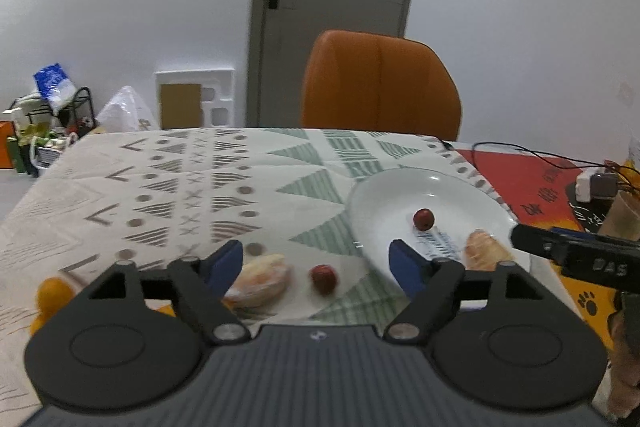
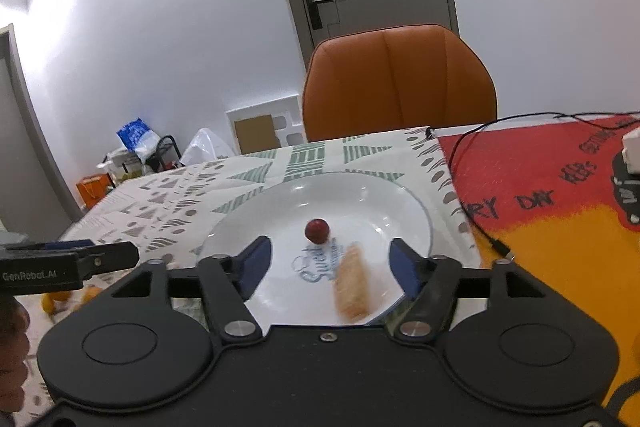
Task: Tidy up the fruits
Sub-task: 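Carry the red apple and pomelo segment to the white plate and release both, then move the left gripper back and grasp the small orange citrus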
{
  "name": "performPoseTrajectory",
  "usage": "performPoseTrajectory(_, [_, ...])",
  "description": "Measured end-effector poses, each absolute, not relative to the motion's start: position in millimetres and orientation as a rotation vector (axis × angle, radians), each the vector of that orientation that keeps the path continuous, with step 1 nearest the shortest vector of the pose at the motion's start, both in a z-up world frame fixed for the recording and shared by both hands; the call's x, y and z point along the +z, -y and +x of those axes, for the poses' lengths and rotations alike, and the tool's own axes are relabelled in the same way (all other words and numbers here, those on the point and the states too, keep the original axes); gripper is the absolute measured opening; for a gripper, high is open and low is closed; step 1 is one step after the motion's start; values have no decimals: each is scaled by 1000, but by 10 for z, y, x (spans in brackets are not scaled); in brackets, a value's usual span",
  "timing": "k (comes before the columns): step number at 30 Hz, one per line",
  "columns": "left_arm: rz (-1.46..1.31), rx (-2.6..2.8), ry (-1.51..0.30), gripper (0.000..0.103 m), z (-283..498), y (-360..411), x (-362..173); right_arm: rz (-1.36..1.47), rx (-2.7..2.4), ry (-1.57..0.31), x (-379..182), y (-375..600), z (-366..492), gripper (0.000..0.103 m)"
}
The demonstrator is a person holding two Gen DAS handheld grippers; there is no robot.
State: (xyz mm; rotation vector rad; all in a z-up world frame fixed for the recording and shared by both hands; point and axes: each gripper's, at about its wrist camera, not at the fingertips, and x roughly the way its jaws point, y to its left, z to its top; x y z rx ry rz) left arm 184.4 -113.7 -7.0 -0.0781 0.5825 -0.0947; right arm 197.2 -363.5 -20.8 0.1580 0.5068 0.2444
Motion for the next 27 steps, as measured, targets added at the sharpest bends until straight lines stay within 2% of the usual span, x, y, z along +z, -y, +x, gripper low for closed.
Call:
performPoseTrajectory(1, [-81,-88,-577,81,1803,1089,-68,164,243,-503,-197,3619,1928,84])
performPoseTrajectory(3, [-87,-82,-568,82,1713,999,-68,164,244,-483,-174,3578,1836,93])
performPoseTrajectory(7, [-90,-68,-558,87,1553,858,-50,157,261,-452,-117,3481,1700,103])
performPoseTrajectory(17, [-138,-31,-532,91,1186,486,-69,128,314,-427,-71,3114,1493,103])
performPoseTrajectory(27, [-205,-14,-532,91,975,208,-220,105,399,-457,-135,2758,1442,103])
